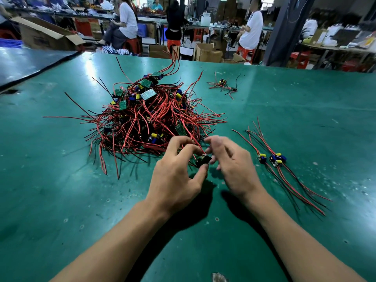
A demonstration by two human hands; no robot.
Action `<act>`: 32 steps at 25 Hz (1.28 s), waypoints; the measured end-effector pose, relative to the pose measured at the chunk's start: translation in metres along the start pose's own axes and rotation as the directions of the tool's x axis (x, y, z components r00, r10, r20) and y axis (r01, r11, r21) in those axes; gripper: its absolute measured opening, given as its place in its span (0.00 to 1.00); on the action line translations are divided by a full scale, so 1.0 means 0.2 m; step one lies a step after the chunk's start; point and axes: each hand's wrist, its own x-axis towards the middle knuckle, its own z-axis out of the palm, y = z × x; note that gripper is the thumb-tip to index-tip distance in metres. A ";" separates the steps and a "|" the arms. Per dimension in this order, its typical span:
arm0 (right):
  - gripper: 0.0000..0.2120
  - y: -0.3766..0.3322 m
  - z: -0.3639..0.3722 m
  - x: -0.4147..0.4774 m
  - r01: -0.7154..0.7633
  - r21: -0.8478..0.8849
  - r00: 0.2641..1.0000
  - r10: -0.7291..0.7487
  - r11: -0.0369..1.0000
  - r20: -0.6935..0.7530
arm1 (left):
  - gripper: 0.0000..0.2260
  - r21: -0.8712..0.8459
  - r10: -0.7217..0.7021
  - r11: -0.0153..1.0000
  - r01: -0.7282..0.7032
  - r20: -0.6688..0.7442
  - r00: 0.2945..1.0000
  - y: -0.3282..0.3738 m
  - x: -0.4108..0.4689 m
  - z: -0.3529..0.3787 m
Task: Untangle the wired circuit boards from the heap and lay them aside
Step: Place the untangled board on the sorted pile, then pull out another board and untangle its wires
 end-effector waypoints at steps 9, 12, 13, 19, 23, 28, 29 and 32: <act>0.08 0.00 0.03 -0.01 0.039 0.080 0.999 -0.041 0.996 0.028 | 0.18 0.069 0.080 0.994 -0.085 0.069 0.994 -0.05 -0.01 -0.02; 0.06 -0.02 0.01 0.00 0.047 0.164 0.999 -0.044 0.985 -0.018 | 0.18 0.140 0.133 0.982 -0.128 -0.020 0.991 -0.03 -0.01 -0.01; 0.05 -0.02 -0.01 0.02 0.034 0.206 0.999 -0.027 0.978 -0.037 | 0.18 0.161 0.148 0.977 -0.136 -0.065 0.987 -0.02 -0.01 -0.01; 0.07 -0.04 -0.09 0.08 -0.166 0.585 0.952 0.285 0.793 -0.115 | 0.27 -0.221 -0.182 0.969 0.114 -0.318 0.931 -0.05 0.04 0.00; 0.02 -0.05 -0.14 0.09 -0.320 0.811 0.921 0.361 0.490 0.145 | 0.15 -0.395 -0.315 0.905 0.156 -0.377 0.871 -0.04 0.05 -0.04; 0.05 -0.06 -0.09 0.04 -0.409 0.785 0.912 0.223 0.465 0.343 | 0.14 -0.691 -0.525 0.530 0.491 0.187 0.831 0.03 0.04 -0.01; 0.05 -0.06 -0.07 0.04 -0.409 0.774 0.913 0.213 0.483 0.349 | 0.16 -0.710 -0.529 0.391 0.585 0.347 0.774 0.04 0.04 0.00; 0.03 -0.06 -0.02 0.03 -0.387 0.743 0.922 0.225 0.545 0.315 | 0.13 -0.698 -0.469 0.259 0.668 0.514 0.719 0.05 0.04 0.03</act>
